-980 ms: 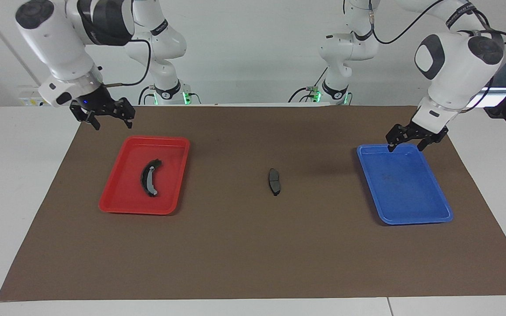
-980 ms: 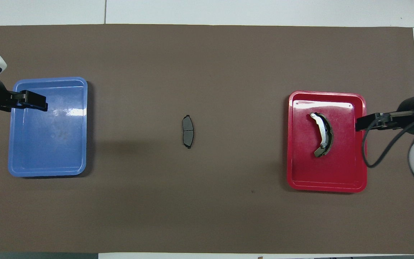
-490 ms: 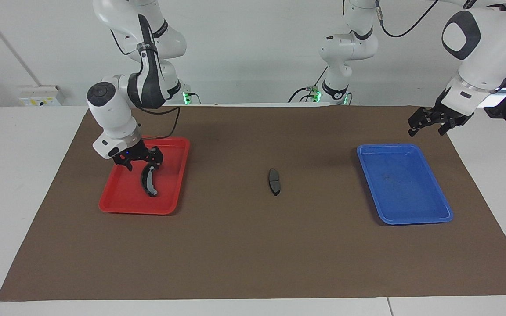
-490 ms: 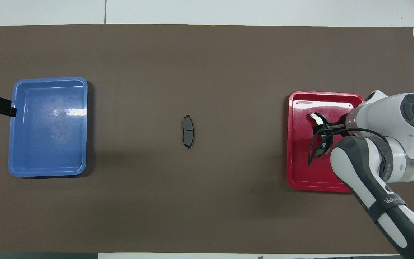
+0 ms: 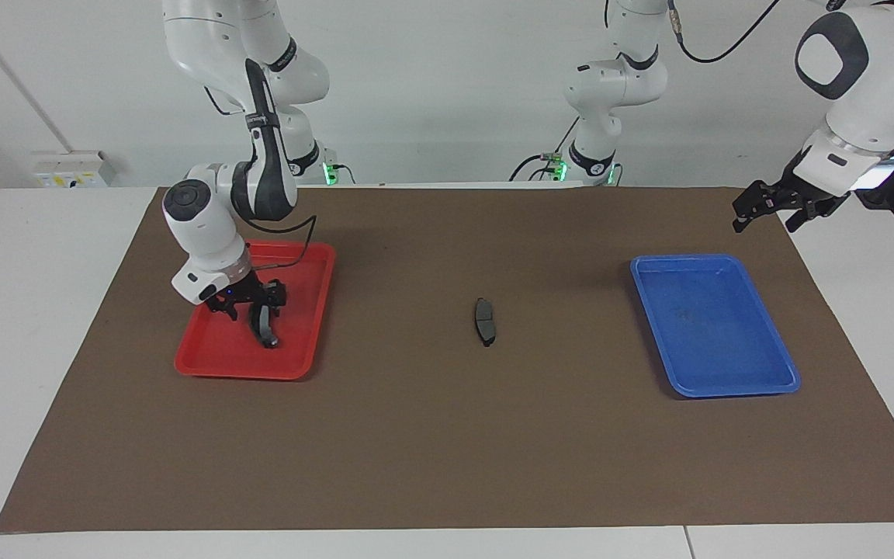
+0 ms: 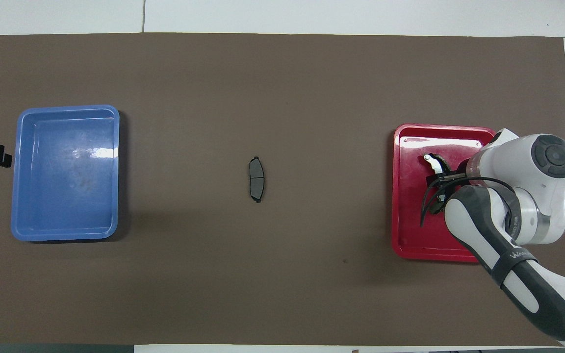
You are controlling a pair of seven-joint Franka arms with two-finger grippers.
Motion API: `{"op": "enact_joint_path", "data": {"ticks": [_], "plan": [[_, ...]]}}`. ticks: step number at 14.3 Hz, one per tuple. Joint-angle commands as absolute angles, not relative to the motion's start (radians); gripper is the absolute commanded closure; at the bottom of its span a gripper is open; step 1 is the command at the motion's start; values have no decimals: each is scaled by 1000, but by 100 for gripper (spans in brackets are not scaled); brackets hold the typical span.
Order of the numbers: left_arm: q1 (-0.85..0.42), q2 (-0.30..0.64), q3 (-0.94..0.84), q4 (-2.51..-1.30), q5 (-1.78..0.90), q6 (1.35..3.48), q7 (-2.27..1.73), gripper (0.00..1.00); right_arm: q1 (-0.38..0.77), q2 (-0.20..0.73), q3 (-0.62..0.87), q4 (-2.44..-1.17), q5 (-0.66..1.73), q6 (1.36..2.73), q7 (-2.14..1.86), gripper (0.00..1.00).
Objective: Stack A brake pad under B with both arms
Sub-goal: 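Reach the right gripper into the red tray and grasp the curved pad, then carry the curved pad with the right gripper over the small pad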
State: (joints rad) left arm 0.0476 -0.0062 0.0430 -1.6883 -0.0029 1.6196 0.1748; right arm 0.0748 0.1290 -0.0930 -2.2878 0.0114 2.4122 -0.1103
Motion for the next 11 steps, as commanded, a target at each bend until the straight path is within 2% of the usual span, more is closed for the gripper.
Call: {"op": "enact_joint_path", "data": {"ticks": [1,3,5,6,7,9,11], "plan": [[45,-38,40,-1730,-9,1621,187,0,64,118,-87,-2301,21,2419,-141,28],[43,-38,38,-1730,-9,1620,187,0,64,120,-86,-2299,21,2416,-138,47],[43,-38,38,-1730,-9,1618,186,0,71,120,-86,-2289,21,2395,-135,75],[43,-38,37,-1730,-9,1620,186,0,75,121,-86,-2269,21,2361,-137,86],[41,-38,35,-1730,-9,1620,184,0,81,126,-86,-2231,21,2314,-137,93],[41,-37,31,-1729,-9,1623,183,0,129,127,-86,-2121,23,2184,-130,94],[41,-37,29,-1727,-9,1623,181,0,233,164,-86,-1977,25,2071,-60,94]]}}
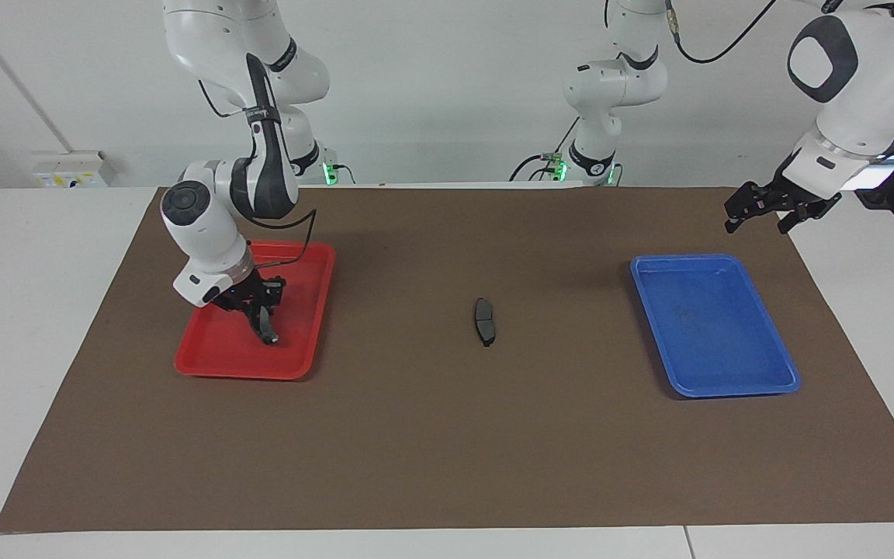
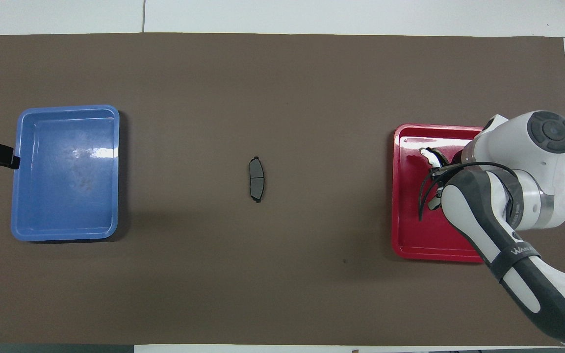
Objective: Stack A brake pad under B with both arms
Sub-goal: 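Carry the curved pad with the right gripper over the small pad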
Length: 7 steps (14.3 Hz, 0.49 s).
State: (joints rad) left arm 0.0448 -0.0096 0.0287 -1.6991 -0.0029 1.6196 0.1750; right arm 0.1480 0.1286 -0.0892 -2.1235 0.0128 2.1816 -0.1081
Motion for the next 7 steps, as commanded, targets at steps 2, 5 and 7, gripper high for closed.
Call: {"op": "enact_joint_path", "data": {"ticks": [2,5,7], "plan": [[41,-37,28,-1727,-9,1624,183,0,369,195,-86,-1883,25,2040,93,95],[41,-37,26,-1726,-9,1626,181,0,530,254,-86,-1794,87,2043,260,95],[41,-37,26,-1726,-11,1626,176,0,621,351,-86,-1683,120,2055,352,95]]}}
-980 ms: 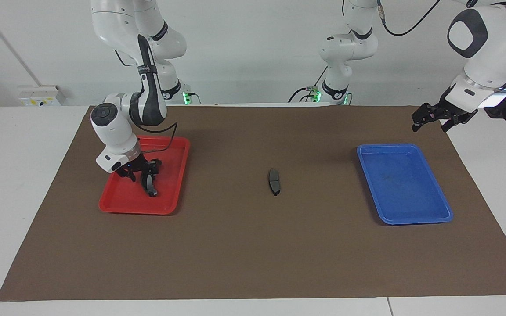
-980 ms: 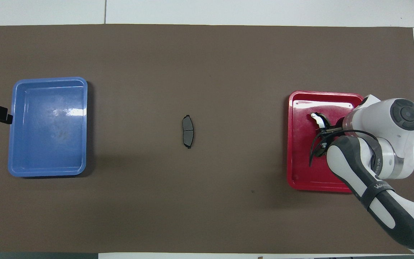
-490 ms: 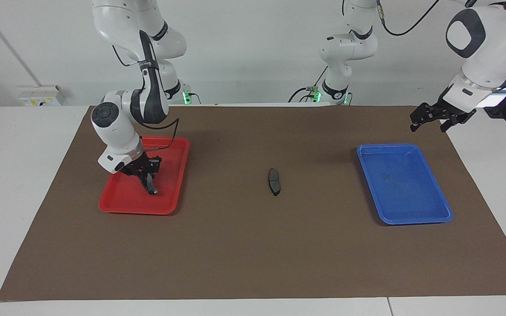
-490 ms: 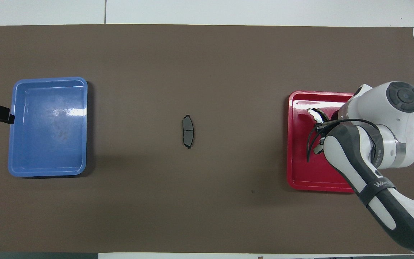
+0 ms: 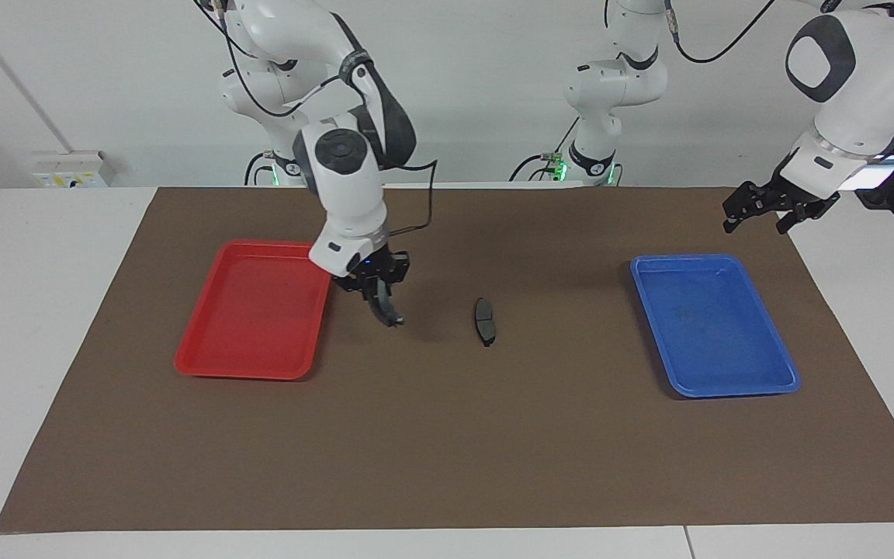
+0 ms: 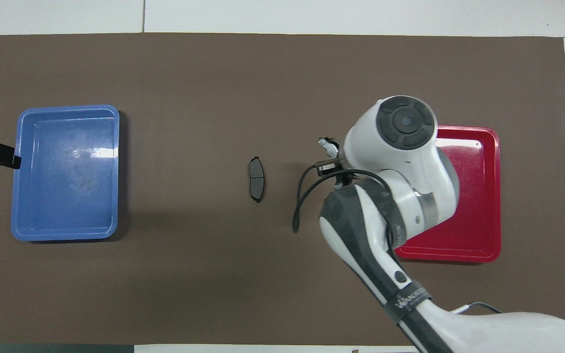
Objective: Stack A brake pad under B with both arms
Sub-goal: 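Carry the curved pad with the right gripper over the small pad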
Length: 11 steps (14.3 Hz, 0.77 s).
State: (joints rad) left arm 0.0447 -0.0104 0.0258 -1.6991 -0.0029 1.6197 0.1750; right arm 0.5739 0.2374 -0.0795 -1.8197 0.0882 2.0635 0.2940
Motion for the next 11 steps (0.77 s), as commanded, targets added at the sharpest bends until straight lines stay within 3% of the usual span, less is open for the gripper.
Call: {"op": "enact_joint_path", "data": {"ticks": [1,4,11], "plan": [[41,-37,26,-1726,-9,1625,175,0,661,411,-86,-1624,120,2063,407,95],[41,-37,26,-1726,-11,1626,175,0,719,501,-86,-1592,110,2161,465,95],[46,-37,28,-1726,-11,1620,176,0,759,535,-83,-1641,114,2272,463,95]]}}
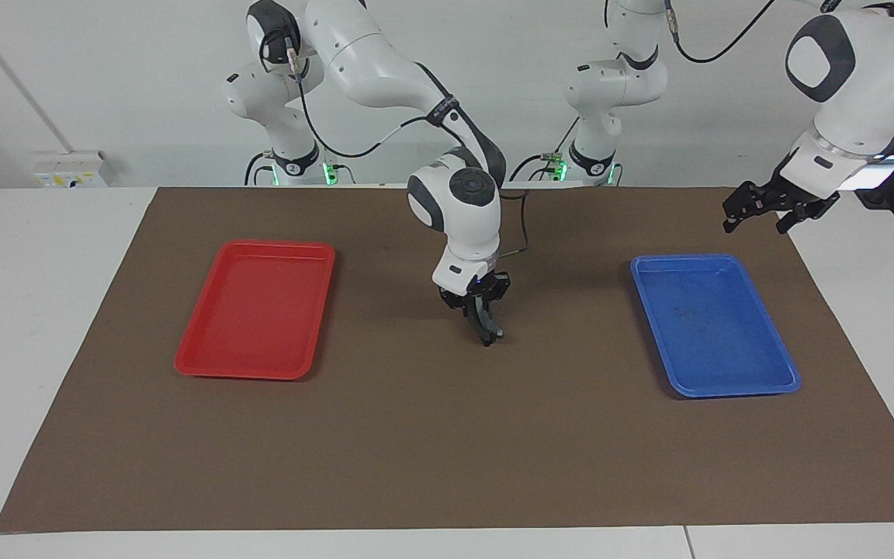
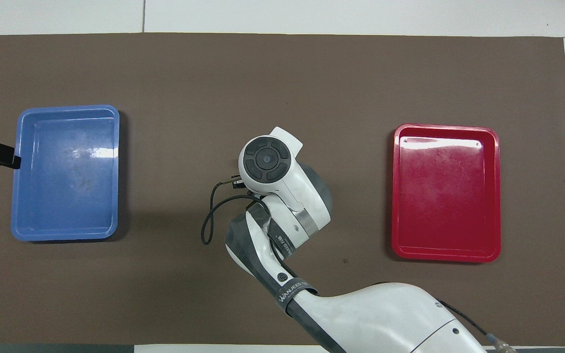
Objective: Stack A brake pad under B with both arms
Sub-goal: 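Carry the curved pad with the right gripper over the small pad, then lower the curved pad onto the small pad and open the right gripper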
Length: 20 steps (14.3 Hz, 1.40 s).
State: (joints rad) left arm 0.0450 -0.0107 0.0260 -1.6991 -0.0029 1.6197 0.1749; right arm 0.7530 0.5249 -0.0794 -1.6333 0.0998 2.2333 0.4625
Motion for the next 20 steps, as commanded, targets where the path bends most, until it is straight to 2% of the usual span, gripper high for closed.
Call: {"op": "enact_joint_path", "data": {"ticks": [1,8,9,11,12,13,17,20], "plan": [[48,-37,28,-1726,-11,1620,176,0,758,537,-83,-1640,115,2276,463,95],[41,-37,26,-1727,-11,1624,175,0,752,554,-83,-1649,117,2315,463,94],[41,-37,26,-1727,-11,1624,175,0,752,554,-83,-1652,118,2327,465,90],[41,-37,28,-1726,-11,1624,175,0,753,554,-83,-1664,120,2338,468,58],[43,-37,28,-1726,-11,1624,175,0,755,554,-83,-1664,120,2338,471,33],[44,-37,28,-1726,-11,1624,175,0,758,552,-83,-1661,120,2336,472,0],[51,-37,28,-1726,-11,1623,176,0,749,508,-90,-1612,117,2268,485,0],[54,-37,28,-1726,-11,1624,176,0,649,318,-127,-1631,101,2041,471,0]]}}
